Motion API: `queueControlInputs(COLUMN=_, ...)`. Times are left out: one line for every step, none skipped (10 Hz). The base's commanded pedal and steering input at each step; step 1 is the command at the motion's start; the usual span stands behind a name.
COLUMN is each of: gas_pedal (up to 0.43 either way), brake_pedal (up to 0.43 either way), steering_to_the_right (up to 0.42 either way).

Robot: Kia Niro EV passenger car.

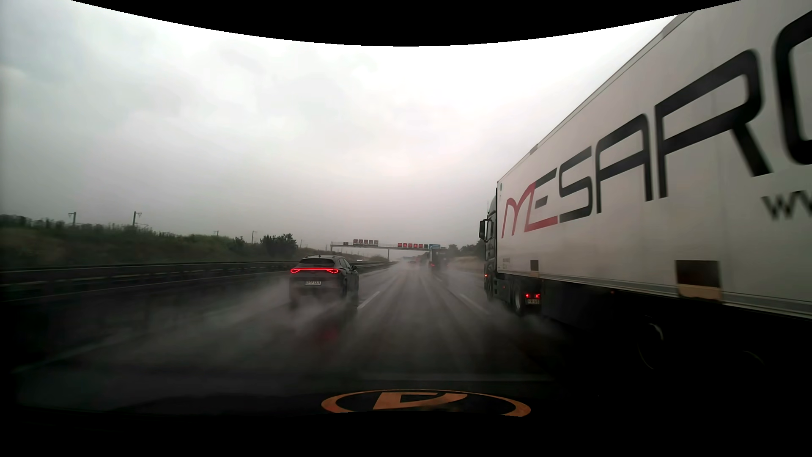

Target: Follow the waypoints while adhering to traffic rules and regulations

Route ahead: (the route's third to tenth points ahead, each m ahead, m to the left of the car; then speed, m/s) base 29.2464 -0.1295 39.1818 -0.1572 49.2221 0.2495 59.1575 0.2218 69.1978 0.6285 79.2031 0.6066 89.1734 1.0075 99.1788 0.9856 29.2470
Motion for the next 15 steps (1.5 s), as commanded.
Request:
queueControlInputs(gas_pedal=0.268, brake_pedal=0.0, steering_to_the_right=-0.003)
queueControlInputs(gas_pedal=0.26, brake_pedal=0.0, steering_to_the_right=-0.004)
queueControlInputs(gas_pedal=0.26, brake_pedal=0.0, steering_to_the_right=-0.004)
queueControlInputs(gas_pedal=0.26, brake_pedal=0.0, steering_to_the_right=-0.004)
queueControlInputs(gas_pedal=0.26, brake_pedal=0.0, steering_to_the_right=-0.003)
queueControlInputs(gas_pedal=0.26, brake_pedal=0.0, steering_to_the_right=-0.004)
queueControlInputs(gas_pedal=0.248, brake_pedal=0.0, steering_to_the_right=-0.002)
queueControlInputs(gas_pedal=0.24, brake_pedal=0.0, steering_to_the_right=-0.002)
queueControlInputs(gas_pedal=0.228, brake_pedal=0.0, steering_to_the_right=-0.001)
queueControlInputs(gas_pedal=0.22, brake_pedal=0.0, steering_to_the_right=0.0)
queueControlInputs(gas_pedal=0.22, brake_pedal=0.0, steering_to_the_right=-0.001)
queueControlInputs(gas_pedal=0.22, brake_pedal=0.0, steering_to_the_right=-0.001)
queueControlInputs(gas_pedal=0.209, brake_pedal=0.0, steering_to_the_right=-0.001)
queueControlInputs(gas_pedal=0.209, brake_pedal=0.0, steering_to_the_right=-0.002)
queueControlInputs(gas_pedal=0.209, brake_pedal=0.0, steering_to_the_right=-0.001)
